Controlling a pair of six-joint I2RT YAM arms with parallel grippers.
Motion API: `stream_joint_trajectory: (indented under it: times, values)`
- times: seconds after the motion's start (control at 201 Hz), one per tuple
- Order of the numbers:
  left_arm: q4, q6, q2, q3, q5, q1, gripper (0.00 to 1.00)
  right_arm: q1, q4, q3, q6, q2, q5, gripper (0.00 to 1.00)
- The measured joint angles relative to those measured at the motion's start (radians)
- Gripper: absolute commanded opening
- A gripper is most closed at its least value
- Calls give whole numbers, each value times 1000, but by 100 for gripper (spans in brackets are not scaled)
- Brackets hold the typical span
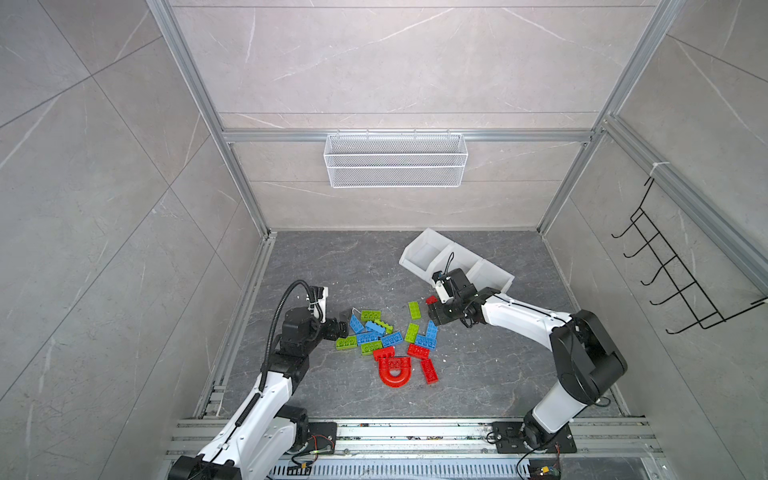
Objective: Sort the legos into containers by color
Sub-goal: 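Reach the right gripper to the red brick beside the white bin, then close the right gripper on the red brick and lift it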
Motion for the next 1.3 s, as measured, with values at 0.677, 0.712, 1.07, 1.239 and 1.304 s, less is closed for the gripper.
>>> stream_joint_trajectory:
  times: [0.677,0.712,1.07,1.239,1.304]
  values:
    - [-7,2,-72,-26,-13,0,100,-20,-79,258,-47,270,60,64]
    - [-7,2,-74,-26,-13,0,100,-20,-92,267,-50,278,60,64]
    - [-8,2,-76,-27,-14,0,100,-20,-177,356,-81,336,64,66]
    - [-8,2,-80,-30,-15,0,100,-20,-180,389,-87,365,60,55]
    - [-8,2,-80,-31,-16,0,100,-20,-180,390,-87,365,59,50]
